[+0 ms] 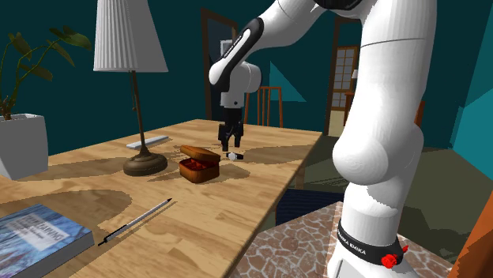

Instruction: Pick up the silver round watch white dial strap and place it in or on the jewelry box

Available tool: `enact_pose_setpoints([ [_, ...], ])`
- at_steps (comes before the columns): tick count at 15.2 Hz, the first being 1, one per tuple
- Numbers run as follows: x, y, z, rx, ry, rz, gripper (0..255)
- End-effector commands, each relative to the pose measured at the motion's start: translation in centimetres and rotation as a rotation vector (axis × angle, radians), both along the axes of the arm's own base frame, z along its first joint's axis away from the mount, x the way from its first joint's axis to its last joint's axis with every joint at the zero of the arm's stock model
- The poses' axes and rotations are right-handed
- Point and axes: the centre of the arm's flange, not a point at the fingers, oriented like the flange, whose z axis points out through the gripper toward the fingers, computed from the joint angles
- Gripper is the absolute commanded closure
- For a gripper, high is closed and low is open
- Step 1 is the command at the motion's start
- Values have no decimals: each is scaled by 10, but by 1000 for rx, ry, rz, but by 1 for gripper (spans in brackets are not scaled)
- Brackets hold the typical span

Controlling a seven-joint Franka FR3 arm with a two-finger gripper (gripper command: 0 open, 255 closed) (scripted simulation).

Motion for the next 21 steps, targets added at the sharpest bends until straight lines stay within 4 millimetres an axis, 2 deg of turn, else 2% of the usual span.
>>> enact_pose_setpoints([
  [1, 0, 0, -4, 0, 0, 0, 0],
  [7, 0, 0, -4, 0, 0, 0, 0],
  [8, 0, 0, -4, 0, 0, 0, 255],
  [17, 0, 0, -4, 0, 0, 0, 255],
  [21, 0, 0, 17, 0, 0, 0, 255],
])
